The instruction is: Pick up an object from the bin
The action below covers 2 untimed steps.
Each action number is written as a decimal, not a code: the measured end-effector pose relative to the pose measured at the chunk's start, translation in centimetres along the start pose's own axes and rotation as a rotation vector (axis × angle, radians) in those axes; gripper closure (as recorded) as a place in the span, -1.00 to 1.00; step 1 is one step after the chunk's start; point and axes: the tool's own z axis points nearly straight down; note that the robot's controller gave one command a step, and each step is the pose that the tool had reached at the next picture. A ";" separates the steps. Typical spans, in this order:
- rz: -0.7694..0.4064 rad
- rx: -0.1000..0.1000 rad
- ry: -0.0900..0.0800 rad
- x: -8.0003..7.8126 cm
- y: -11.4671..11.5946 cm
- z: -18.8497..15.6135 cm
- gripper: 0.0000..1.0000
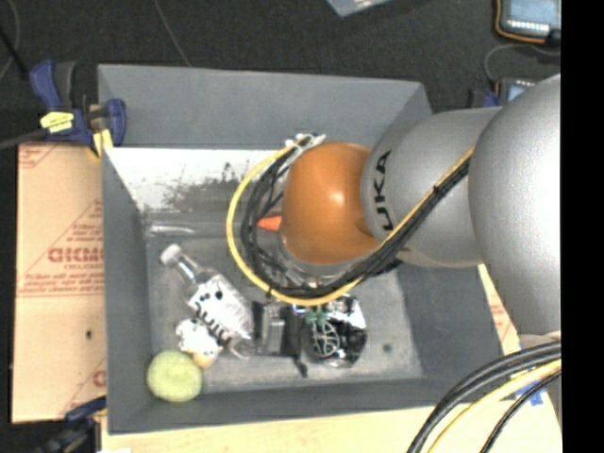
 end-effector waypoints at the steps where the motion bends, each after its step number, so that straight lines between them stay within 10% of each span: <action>1: 0.001 0.000 -0.002 0.0 0.0 -0.2 -1.00; 2: -0.004 -0.001 -0.006 -0.8 0.6 0.8 -1.00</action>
Offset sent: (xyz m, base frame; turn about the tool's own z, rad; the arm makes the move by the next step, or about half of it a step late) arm 0.0092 0.0102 -0.0169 -0.0007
